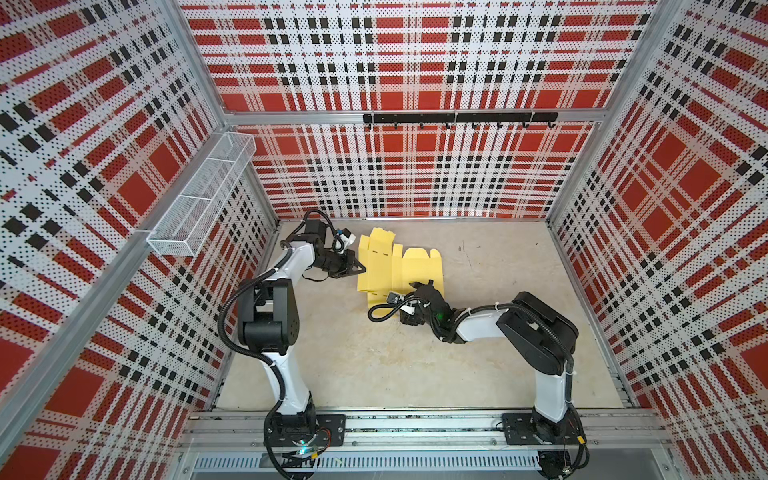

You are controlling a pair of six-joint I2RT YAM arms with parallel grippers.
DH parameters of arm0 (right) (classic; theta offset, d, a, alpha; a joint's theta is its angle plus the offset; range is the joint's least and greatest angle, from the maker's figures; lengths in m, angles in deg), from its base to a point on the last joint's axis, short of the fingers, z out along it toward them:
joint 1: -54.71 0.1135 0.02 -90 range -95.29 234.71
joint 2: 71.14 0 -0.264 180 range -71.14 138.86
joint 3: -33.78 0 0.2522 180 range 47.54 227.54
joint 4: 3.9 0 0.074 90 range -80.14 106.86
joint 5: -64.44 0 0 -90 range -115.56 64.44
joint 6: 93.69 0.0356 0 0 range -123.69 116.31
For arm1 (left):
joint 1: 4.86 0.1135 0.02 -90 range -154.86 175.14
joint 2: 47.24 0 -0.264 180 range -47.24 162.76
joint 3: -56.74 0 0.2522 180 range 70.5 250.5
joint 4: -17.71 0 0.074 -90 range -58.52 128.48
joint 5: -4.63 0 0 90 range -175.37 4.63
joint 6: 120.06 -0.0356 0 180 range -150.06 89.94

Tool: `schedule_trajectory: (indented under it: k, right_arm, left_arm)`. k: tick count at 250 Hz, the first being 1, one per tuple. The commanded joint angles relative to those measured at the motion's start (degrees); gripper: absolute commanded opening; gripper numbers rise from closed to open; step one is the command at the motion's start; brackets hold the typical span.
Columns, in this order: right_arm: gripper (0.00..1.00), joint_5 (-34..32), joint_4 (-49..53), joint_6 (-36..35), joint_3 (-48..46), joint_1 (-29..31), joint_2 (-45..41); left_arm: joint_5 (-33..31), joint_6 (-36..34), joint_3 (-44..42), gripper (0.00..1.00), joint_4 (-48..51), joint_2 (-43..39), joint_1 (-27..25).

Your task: Fold the paper box

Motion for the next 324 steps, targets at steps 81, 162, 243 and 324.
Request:
schedule_trajectory:
  k: [81,162,243,324]
  right_arm:
    - [0.93,-2.6,-4.3,-2.9,-0.8,-0.1,-3.3]
    - [0.93,-5.8,-4.8,-4.0,-0.6,-1.3,-3.6]
    - [0.93,-5.8,-6.9,-3.9,0.3,-2.4,-2.6]
    - [0.94,-5.9,-7.0,-4.1,3.7,-3.1,1.7]
  left_arm:
    - [-2.5,-2.9,0.9,0.0,2.1,1.2,-2.6]
    - [-3.0,-3.1,0.9,0.0,2.3,1.0,-3.3]
    - [-3.2,-3.5,0.6,0.0,2.1,1.0,-4.1]
    - [-3.8,-3.9,1.1,0.0,2.8,1.6,-5.2]
